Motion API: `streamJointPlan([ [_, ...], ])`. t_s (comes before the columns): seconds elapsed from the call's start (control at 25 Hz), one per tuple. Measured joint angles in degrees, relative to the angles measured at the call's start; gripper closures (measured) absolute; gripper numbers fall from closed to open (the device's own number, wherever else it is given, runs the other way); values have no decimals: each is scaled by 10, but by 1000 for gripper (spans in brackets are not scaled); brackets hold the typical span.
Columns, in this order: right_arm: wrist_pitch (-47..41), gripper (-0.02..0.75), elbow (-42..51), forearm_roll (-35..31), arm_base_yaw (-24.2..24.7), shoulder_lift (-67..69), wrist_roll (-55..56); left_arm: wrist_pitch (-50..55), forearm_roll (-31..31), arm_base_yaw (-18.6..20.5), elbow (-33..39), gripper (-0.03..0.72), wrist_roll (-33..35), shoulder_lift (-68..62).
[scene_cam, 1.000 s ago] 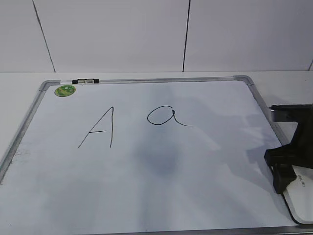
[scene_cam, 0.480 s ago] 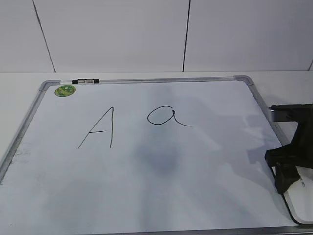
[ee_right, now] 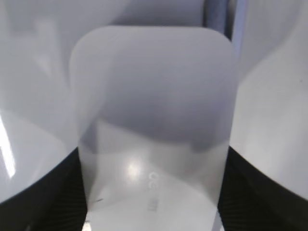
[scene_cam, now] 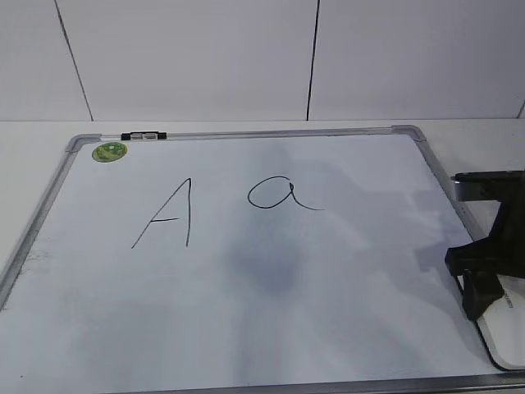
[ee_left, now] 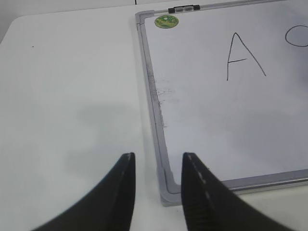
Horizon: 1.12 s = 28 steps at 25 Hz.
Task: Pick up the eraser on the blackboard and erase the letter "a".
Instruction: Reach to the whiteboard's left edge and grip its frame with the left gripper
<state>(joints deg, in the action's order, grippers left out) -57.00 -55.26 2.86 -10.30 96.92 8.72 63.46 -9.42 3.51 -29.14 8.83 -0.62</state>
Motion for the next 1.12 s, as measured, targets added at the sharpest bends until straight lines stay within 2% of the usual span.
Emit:
streamJointPlan([
  [0.36,-63,214,-65,6,0,-56,-6,0,0,0,0,443,0,0],
  [0.6,-114,214,-123,-29,0,-58,-46,0,0,0,0,443,0,0],
  [1.12,-122,214,-145,-68,0,-58,-75,0,0,0,0,444,0,0],
])
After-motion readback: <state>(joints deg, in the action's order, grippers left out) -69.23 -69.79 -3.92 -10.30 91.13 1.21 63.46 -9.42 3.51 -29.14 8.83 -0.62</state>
